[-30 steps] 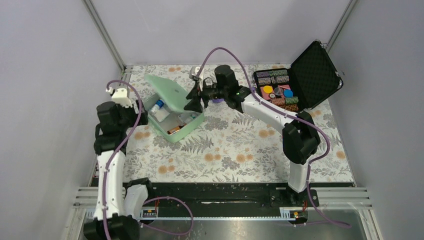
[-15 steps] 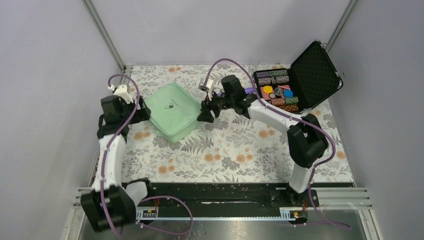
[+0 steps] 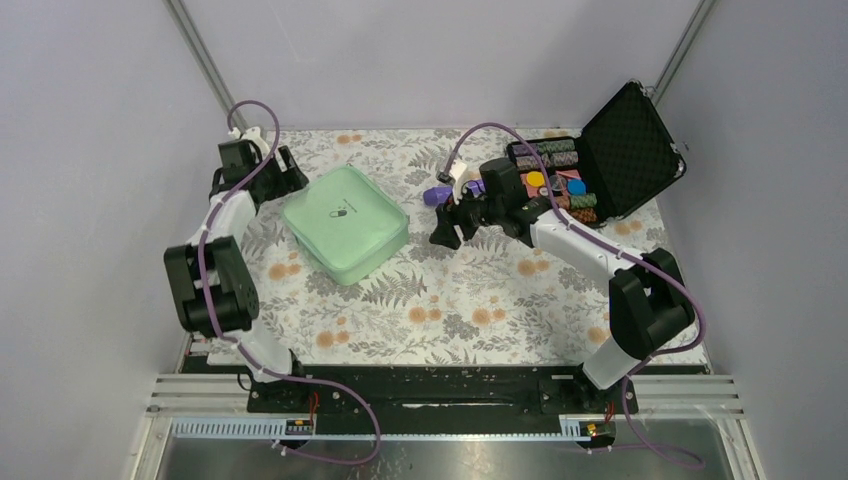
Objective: Organize the medicine kit
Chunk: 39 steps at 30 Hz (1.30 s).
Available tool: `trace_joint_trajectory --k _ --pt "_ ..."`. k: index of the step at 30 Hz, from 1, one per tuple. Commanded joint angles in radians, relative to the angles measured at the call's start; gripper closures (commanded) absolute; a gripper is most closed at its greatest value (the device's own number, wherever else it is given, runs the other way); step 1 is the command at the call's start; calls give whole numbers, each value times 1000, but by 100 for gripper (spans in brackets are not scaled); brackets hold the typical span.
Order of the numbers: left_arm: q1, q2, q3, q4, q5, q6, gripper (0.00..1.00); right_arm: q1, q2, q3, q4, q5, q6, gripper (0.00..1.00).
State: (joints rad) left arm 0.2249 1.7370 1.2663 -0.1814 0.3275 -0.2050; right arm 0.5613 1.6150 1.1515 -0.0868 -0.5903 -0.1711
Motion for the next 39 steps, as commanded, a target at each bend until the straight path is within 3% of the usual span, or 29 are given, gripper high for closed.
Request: trace_joint_trajectory --k 1,10,19,28,33,39 --pt "-8 55 52 62 110 20 24 -12 -47 -11 -27 31 -22 31" --pt "-11 -58 -150 47 295 40 36 -30 -1 45 -70 18 -95 31" --pt "-21 -276 -379 11 298 78 38 -38 109 159 -136 -27 -154 32" --pt "-19 -303 -325 -81 208 196 31 -62 268 324 -140 -64 -130 31" --pt "-18 -240 -255 -108 255 183 29 -66 304 356 -185 -87 -285 31" --pt "-23 -178 -256 -117 364 174 31 -64 350 398 -185 -105 -252 32"
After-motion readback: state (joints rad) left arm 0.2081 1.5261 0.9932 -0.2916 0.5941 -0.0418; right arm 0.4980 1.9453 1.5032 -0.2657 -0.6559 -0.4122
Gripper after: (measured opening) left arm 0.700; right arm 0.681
